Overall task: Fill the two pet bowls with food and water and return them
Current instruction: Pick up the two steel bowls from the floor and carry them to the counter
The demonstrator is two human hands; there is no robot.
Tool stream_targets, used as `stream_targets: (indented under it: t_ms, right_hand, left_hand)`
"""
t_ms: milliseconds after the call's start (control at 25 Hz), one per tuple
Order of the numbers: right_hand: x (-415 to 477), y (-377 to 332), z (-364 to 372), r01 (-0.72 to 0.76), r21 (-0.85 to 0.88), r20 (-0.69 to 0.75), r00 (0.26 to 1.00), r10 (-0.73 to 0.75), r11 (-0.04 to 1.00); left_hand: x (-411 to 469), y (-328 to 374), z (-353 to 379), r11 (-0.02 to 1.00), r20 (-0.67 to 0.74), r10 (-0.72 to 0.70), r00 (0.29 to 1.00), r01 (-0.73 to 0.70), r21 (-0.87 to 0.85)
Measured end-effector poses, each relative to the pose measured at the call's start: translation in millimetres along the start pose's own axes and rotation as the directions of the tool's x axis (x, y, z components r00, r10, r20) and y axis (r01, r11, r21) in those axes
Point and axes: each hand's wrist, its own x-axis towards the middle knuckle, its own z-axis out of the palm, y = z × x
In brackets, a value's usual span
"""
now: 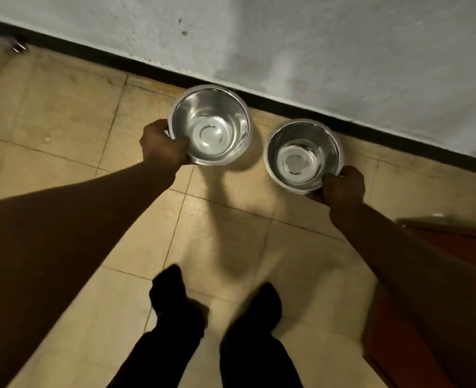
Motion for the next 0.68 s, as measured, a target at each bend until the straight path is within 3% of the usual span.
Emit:
stream_targets:
  t_ms: [200,360,520,680]
  right_hand:
    - [-136.6,-100.1,-138.3,0.037,0.017,-0.111,0.993,-0.035,0.999]
    - [-237.9,-206.9,-276.8,0.143,0.086,-0.257,0.959,-0.117,0.986]
    - [-363.3,-287.6,-404.9,0.265,0.117,-0.520,0.837,-0.169,0.957]
    - [-503.9,-314.0,-521.6,0.385,0.229,-0.729,0.676,-0.104,0.894]
  left_hand:
    - [-157.1,164.3,-49.5,0.962,0.097,0.273,0.957,-0.272,-0.020]
    - [-285.3,335.0,-62.2,0.850,0.222,0.527,0.821,-0.501,-0.163]
    - [-408.6,487.6,-70.7,0.747,0.350,0.664,0.661,-0.577,-0.330]
    - [-533.7,579.3,-81.5,0.734,0.507,0.678,0.532,-0.524,-0.432]
